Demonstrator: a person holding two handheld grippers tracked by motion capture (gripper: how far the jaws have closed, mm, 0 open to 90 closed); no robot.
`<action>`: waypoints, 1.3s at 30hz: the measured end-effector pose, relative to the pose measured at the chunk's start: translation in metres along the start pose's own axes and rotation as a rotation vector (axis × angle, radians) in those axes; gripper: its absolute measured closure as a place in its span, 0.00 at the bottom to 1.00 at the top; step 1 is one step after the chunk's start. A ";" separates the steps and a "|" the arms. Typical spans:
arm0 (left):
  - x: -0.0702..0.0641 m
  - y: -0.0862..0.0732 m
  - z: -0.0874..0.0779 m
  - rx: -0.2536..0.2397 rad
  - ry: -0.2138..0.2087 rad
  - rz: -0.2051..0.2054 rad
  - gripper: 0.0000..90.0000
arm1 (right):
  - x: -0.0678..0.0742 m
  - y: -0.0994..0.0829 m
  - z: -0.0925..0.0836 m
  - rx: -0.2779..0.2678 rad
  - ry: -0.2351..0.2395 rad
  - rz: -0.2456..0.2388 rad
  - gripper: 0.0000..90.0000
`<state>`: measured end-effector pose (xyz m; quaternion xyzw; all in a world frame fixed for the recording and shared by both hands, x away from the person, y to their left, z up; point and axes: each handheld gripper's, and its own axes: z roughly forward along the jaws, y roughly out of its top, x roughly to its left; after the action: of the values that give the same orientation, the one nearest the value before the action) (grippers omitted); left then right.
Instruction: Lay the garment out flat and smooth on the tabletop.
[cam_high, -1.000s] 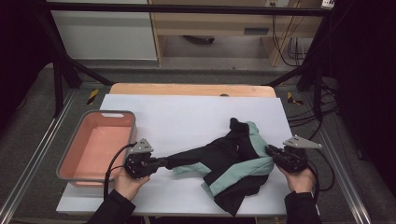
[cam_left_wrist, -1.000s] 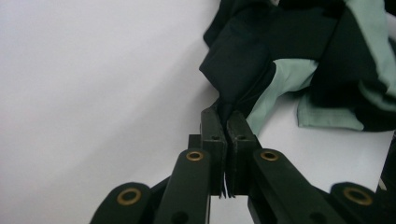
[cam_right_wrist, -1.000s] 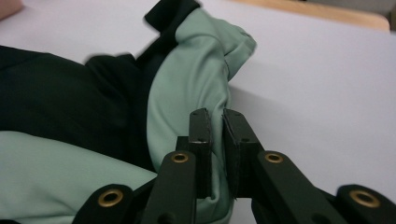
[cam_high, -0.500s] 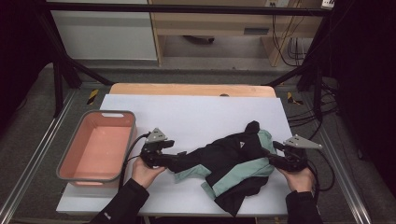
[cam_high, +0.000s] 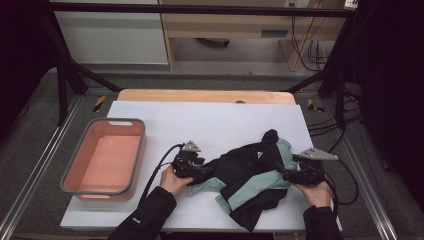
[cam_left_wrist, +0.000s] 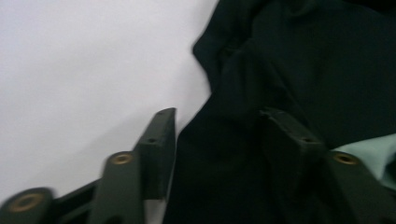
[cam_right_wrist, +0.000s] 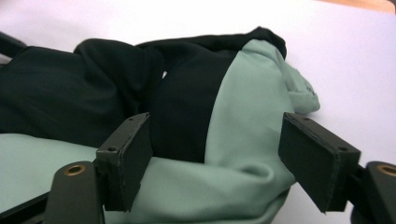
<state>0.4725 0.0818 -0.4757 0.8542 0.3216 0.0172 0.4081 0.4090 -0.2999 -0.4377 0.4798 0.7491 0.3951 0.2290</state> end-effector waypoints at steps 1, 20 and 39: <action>0.000 -0.001 0.001 0.013 -0.013 -0.003 0.62 | 0.000 -0.001 0.001 0.002 0.001 -0.003 0.31; 0.002 0.021 -0.099 -0.156 0.169 0.082 1.00 | 0.010 0.014 -0.015 -0.060 0.164 -0.009 0.98; -0.013 -0.011 -0.090 -0.132 0.180 0.031 0.63 | 0.019 0.006 -0.002 -0.018 0.156 -0.020 0.57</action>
<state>0.4303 0.1414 -0.4212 0.8254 0.3419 0.1212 0.4327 0.4028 -0.2820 -0.4313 0.4379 0.7659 0.4357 0.1784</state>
